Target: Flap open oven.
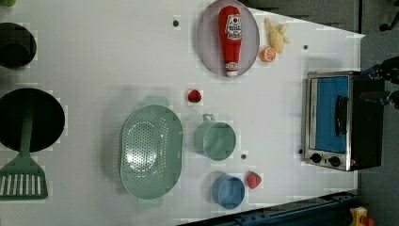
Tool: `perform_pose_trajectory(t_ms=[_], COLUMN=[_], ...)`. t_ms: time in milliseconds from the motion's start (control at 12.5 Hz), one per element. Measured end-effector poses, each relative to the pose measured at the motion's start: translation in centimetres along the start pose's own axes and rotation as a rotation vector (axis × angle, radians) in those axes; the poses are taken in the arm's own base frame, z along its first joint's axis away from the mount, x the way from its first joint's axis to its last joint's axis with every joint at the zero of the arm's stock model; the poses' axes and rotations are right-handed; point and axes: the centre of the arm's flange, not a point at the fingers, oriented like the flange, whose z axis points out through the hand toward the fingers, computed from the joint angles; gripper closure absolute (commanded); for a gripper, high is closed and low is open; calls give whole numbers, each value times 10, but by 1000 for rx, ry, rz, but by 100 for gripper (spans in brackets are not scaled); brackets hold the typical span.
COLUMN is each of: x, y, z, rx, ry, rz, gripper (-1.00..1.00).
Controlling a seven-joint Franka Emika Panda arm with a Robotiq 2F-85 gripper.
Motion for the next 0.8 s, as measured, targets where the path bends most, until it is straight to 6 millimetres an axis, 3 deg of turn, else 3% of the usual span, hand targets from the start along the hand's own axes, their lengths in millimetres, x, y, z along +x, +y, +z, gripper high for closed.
perform_pose_trajectory(t_ms=[80,240,480,560,640,800], x=[-22,-62,-84,-85,-83,-78], y=[29,85,117,119,117,112], z=[7,-5,-71,-89,-101,-95], rx=[-53,-89,27,61,88,82], ry=[-47,-91,12,37,55,50], rz=[4,21,37,44,48,53], gripper=[-59,-99,-100,-90,-65,-15])
